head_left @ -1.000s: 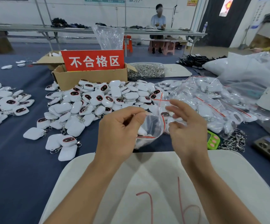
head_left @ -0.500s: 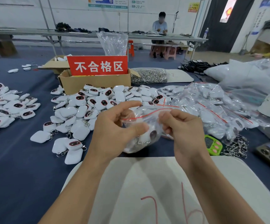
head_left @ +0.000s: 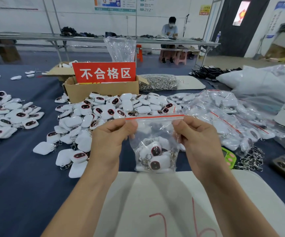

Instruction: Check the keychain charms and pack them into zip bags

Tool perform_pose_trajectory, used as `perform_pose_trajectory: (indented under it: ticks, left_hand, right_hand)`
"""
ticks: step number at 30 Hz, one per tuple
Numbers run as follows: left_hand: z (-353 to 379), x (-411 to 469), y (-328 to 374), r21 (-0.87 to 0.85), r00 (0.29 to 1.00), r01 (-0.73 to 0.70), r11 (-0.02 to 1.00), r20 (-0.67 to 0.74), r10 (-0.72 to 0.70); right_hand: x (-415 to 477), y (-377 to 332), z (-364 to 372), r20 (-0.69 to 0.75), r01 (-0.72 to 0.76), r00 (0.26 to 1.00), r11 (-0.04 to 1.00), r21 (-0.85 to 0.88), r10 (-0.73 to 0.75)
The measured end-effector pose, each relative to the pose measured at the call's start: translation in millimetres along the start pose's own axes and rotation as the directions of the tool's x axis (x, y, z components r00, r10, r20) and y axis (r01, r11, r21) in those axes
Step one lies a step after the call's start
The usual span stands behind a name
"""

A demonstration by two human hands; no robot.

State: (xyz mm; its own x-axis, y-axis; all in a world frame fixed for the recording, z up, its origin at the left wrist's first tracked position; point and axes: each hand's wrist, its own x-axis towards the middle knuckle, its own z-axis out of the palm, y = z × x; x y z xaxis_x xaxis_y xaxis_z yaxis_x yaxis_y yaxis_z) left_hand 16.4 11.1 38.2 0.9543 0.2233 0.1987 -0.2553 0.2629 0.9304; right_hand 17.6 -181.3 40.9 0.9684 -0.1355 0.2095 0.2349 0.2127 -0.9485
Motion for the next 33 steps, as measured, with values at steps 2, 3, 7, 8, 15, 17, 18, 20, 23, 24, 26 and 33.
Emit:
perform_pose_trajectory:
  ticks: [2, 3, 7, 8, 15, 17, 18, 20, 23, 24, 26, 33]
  left_hand:
    - [1.6, -0.4, -1.2, -0.001, 1.000, 0.009, 1.000, 0.000, -0.009]
    - [2.0, -0.4, -1.0, -0.007, 1.000, 0.010, 1.000, -0.004, -0.010]
    - [5.5, -2.0, -1.4, -0.006, 1.000, 0.016, 1.000, -0.015, -0.016]
    - [7.3, -2.7, -1.0, -0.003, 1.000, 0.016, 1.000, -0.020, -0.016]
    - [8.5, -5.5, -3.2, 0.018, 0.999, -0.011, 1.000, -0.042, 0.012]
    - [8.6, -5.9, -3.2, 0.031, 0.999, -0.023, 0.999, -0.028, 0.024]
    - [8.7, -6.5, -2.9, 0.026, 1.000, -0.020, 0.999, -0.023, 0.021]
    - [7.9, -6.6, -4.2, 0.028, 1.000, -0.013, 1.000, -0.023, 0.013]
    - [7.0, -6.9, -6.4, 0.069, 1.000, -0.015, 0.998, -0.026, 0.017]
    - [7.3, -7.1, -6.7, 0.079, 0.999, -0.012, 0.997, -0.029, 0.014]
    - [8.1, -7.5, -7.7, 0.087, 0.999, -0.016, 0.996, -0.036, 0.019]
    - [10.4, -10.2, -9.7, 0.096, 0.997, -0.049, 0.994, -0.051, 0.054]
  right_hand:
    - [-1.3, 1.7, -3.2, -0.019, 0.005, 1.000, 1.000, -0.025, -0.005]
    - [-1.9, 1.6, -3.3, -0.026, 0.004, 1.000, 0.999, -0.032, -0.005]
    - [-5.1, 1.8, -4.8, -0.036, -0.029, 0.999, 0.999, -0.025, 0.029]
    - [-5.4, 1.5, -5.9, -0.035, -0.031, 0.999, 0.999, -0.020, 0.030]
    - [-9.0, 1.7, -7.1, -0.007, 0.030, 1.000, 0.998, 0.057, -0.029]
    - [-9.7, 2.7, -7.1, 0.000, 0.031, 1.000, 0.998, 0.059, -0.031]
    - [-9.6, 3.6, -7.4, 0.000, 0.029, 1.000, 0.998, 0.063, -0.029]
    - [-9.4, 4.9, -7.7, -0.004, 0.022, 1.000, 0.998, 0.057, -0.022]
    - [-9.4, 6.1, -7.6, -0.020, 0.013, 1.000, 1.000, 0.025, -0.013]
    - [-9.4, 6.4, -7.8, -0.026, 0.008, 1.000, 1.000, 0.015, -0.007]
    - [-9.5, 7.0, -8.7, -0.037, 0.002, 0.999, 1.000, 0.007, -0.001]
    - [-11.9, 9.8, -1.4, 0.077, 0.088, 0.993, 0.996, 0.030, -0.090]
